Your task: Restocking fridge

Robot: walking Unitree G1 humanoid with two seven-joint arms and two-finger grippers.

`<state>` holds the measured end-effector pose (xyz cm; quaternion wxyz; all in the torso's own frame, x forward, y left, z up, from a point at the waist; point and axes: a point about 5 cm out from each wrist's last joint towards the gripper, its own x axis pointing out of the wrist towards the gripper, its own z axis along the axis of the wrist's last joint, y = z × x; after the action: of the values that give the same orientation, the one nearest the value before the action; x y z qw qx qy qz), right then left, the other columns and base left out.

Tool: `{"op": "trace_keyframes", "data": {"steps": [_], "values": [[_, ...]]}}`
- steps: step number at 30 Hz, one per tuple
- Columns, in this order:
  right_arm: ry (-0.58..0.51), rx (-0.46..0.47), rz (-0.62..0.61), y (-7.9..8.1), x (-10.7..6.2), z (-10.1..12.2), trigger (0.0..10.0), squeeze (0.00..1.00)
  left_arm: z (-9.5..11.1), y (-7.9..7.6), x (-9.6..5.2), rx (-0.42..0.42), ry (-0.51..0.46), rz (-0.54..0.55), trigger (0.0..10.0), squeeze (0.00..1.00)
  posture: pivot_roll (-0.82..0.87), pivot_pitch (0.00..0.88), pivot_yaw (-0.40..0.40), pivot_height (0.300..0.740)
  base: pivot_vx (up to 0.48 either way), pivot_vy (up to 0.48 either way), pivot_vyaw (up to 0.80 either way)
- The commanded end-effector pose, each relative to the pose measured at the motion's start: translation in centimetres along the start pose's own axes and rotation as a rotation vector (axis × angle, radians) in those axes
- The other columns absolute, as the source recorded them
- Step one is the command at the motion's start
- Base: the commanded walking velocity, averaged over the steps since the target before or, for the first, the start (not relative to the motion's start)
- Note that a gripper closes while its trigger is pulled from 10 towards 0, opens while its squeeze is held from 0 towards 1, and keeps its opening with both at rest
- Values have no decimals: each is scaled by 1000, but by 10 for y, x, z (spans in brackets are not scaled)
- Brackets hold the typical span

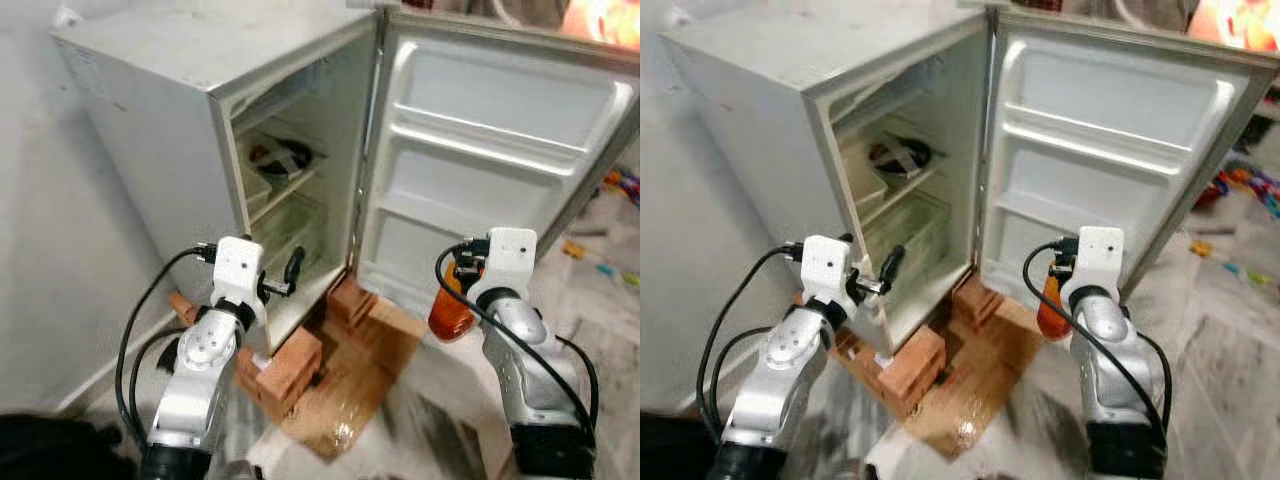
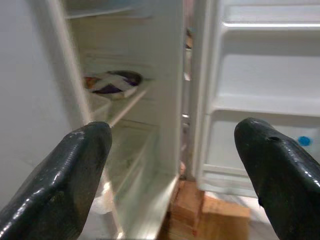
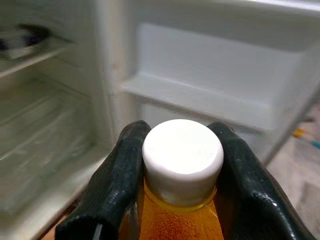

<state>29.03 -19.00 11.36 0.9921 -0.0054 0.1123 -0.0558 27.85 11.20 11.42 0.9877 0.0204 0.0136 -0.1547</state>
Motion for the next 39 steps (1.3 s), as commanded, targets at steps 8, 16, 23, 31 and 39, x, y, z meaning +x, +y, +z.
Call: {"op": "trace_keyframes", "data": {"steps": [8, 16, 23, 31, 39], "values": [[-59, 14, 73, 13, 1, 10, 10000, 0, -3, 3, 1, 5, 18, 29, 10000, 0, 27, 0, -8, 740, 0, -480, 766], [-73, -10, 176, 29, 0, 11, 10000, 0, -5, 7, 1, -5, 27, 70, 10000, 0, 32, 0, -10, 740, 0, -471, 636], [-77, -13, 204, 32, -1, 10, 10000, 0, -6, 9, 2, -24, 31, 89, 10000, 0, 31, 0, -12, 740, 0, -448, 0], [-105, 5, 225, 35, -2, 12, 10000, 0, -6, 12, 1, -33, 17, 126, 10000, 0, 30, 0, -12, 740, 0, -217, 0], [-146, -16, 248, 40, -4, 15, 10000, 0, -9, 25, -5, -37, 36, 194, 10000, 0, 35, 0, -14, 740, 0, 0, 0]]}}
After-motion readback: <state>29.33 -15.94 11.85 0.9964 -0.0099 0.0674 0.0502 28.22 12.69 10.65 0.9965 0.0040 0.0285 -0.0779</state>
